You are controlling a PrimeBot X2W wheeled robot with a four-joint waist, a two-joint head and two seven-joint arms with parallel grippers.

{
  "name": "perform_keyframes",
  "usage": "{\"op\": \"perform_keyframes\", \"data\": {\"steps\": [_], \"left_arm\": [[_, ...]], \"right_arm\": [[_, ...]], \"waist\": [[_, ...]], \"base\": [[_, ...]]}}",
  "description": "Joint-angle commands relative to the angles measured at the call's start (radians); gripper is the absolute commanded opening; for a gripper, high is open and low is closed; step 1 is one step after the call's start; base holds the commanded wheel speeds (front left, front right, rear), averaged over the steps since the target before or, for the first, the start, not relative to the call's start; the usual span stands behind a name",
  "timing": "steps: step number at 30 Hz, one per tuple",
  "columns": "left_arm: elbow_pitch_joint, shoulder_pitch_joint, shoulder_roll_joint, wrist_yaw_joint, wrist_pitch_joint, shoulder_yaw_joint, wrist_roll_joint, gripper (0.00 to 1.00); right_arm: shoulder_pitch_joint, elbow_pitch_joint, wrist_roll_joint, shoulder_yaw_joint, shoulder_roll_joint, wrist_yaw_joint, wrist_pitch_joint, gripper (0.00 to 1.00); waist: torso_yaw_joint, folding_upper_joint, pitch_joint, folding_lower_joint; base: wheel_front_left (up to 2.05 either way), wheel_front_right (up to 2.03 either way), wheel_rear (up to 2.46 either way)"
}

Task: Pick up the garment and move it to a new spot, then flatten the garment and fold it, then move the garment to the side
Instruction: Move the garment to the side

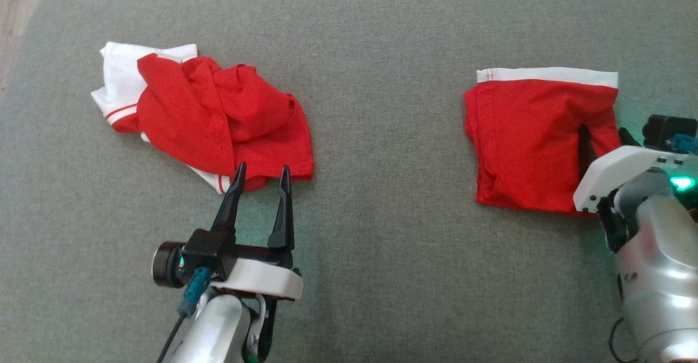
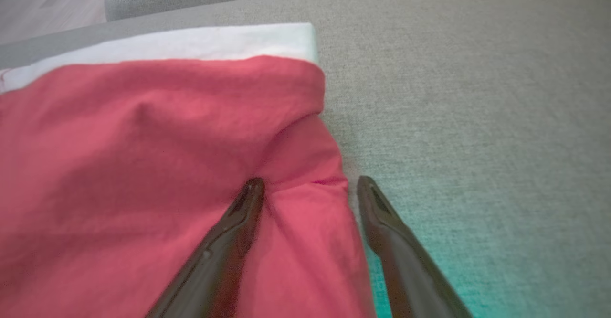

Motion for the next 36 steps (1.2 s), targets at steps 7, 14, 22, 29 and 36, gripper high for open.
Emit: {"op": "perform_keyframes", "data": {"steps": [7,14,22,29,36], "left_arm": [[-0.029,-0.029,0.002,0.007,-0.008,0.040,0.005,1.00],[-0.033,-0.003,0.002,0.001,-0.008,0.065,0.015,1.00],[-0.046,0.001,0.002,-0.010,-0.008,0.077,0.026,1.00],[-0.044,-0.009,0.002,-0.016,-0.008,0.086,0.043,1.00],[-0.045,-0.021,0.002,-0.022,-0.008,0.102,0.054,1.00]], "right_arm": [[-0.025,0.039,0.055,0.204,-0.056,-0.001,-0.043,0.00],[-0.026,-0.017,0.106,0.363,-0.206,-0.001,-0.072,0.00],[-0.002,-0.058,0.147,0.489,-0.447,-0.001,-0.063,0.00],[-0.009,-0.002,0.123,0.441,-0.565,-0.001,-0.083,0.00],[-0.036,0.036,0.076,0.363,-0.572,-0.001,-0.100,0.00]], "waist": [[-0.031,0.0000,-0.043,-0.0001],[-0.069,0.0000,-0.076,-0.0001],[-0.075,0.0000,-0.058,-0.0001],[-0.062,0.0000,-0.030,-0.0001],[-0.052,0.0000,-0.005,-0.0001]], "base": [[0.00,0.00,0.00],[0.00,0.00,0.00],[0.00,0.00,0.00],[0.00,0.00,0.00],[0.00,0.00,0.00]]}}
